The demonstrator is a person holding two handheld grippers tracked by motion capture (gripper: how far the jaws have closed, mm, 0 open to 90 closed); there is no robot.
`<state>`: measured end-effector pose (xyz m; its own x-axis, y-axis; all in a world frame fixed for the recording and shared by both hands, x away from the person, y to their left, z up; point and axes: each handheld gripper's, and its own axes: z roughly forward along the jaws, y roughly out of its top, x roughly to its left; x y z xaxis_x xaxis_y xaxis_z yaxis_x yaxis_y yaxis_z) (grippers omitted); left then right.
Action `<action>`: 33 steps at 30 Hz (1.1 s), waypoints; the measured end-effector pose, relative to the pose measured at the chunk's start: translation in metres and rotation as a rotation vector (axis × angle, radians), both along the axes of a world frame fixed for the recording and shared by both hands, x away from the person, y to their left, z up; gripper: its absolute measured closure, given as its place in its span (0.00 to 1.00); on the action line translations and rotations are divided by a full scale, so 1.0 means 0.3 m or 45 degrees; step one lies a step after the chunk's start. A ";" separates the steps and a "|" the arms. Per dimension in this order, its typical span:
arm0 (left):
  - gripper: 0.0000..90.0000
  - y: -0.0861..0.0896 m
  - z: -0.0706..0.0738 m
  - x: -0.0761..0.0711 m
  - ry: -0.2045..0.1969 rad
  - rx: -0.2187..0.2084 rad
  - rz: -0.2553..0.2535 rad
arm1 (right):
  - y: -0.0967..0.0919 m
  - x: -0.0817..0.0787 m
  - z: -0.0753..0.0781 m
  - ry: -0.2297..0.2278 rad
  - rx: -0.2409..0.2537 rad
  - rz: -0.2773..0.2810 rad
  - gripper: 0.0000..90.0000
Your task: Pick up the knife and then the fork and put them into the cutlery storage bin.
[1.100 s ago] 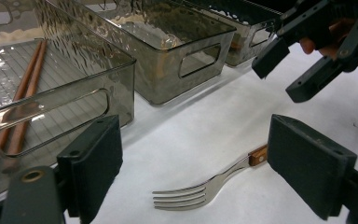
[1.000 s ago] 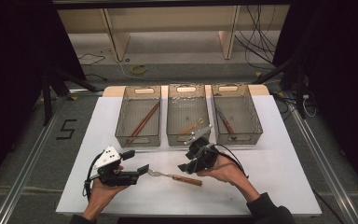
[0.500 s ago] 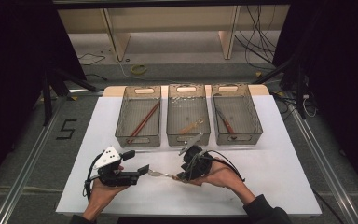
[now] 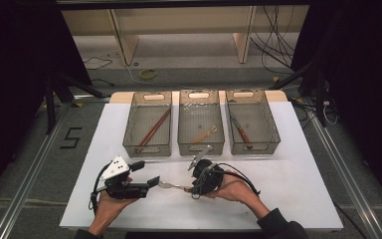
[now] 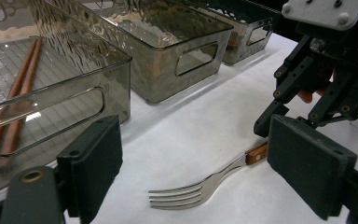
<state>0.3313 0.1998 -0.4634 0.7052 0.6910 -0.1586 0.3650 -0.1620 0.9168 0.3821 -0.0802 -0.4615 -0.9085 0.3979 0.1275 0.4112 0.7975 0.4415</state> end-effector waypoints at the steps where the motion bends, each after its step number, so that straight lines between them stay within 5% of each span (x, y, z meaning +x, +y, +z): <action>1: 0.19 0.000 -0.001 0.000 0.003 -0.002 0.000 | 0.001 0.001 -0.004 -0.001 -0.001 0.005 0.78; 33: 0.19 -0.004 -0.002 0.000 0.003 -0.001 0.001 | 0.028 -0.034 -0.024 -0.016 -0.115 0.095 0.90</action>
